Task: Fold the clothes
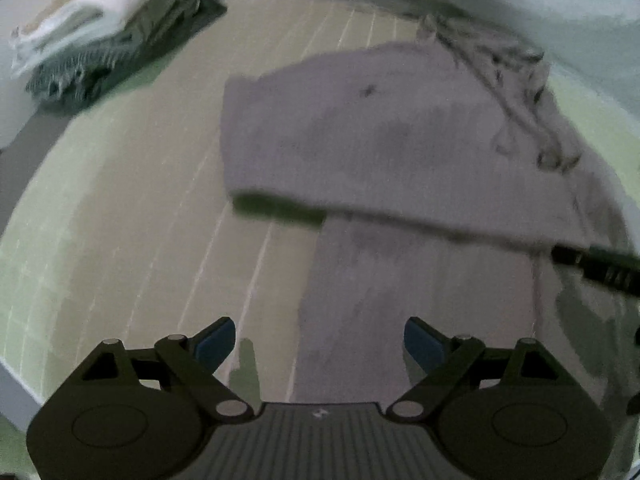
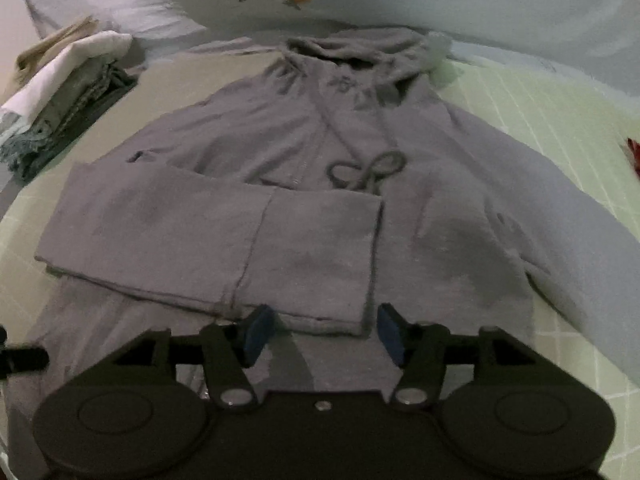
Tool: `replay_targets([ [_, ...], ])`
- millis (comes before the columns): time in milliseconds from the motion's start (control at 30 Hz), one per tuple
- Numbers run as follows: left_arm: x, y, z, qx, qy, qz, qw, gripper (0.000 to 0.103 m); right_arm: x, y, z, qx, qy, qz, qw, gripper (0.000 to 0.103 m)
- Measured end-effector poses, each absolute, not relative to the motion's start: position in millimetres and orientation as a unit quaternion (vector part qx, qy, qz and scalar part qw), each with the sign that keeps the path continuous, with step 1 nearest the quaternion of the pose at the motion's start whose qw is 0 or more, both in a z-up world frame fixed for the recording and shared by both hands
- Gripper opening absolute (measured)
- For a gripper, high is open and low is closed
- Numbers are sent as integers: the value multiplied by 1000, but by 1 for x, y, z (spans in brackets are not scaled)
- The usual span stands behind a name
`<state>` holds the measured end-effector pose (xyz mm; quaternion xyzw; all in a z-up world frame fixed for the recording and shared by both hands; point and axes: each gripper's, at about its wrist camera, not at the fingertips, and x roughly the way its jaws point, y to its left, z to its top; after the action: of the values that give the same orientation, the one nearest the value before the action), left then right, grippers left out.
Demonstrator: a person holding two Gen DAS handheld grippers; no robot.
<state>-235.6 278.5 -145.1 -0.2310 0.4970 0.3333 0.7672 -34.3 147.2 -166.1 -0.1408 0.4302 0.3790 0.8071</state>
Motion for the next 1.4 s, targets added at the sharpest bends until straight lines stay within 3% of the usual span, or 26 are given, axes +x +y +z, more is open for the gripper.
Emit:
replay_targets([
  [33,-237,278,-147,-234,502,335,762,92,-33,145,-164,-133,432,381,807,40],
  [67,-238,279,-146,-239,499,339,761,92,-33,143,-162,-125,433,383,806,21],
  [100,-239,280,-144,-244,495,343,760,92,-32,140,-158,-114,433,388,806,16],
  [467,-205,302,-113,-232,440,382,779,92,-14,119,-96,-50,334,453,825,15],
  [900,-140,319,-114,-178,449,357,799,92,61,94,-31,50,228,400,886,14],
  [1400,-122,341,-160,-193,514,372,748,92,137,-19,-75,91,265,176,944,14],
])
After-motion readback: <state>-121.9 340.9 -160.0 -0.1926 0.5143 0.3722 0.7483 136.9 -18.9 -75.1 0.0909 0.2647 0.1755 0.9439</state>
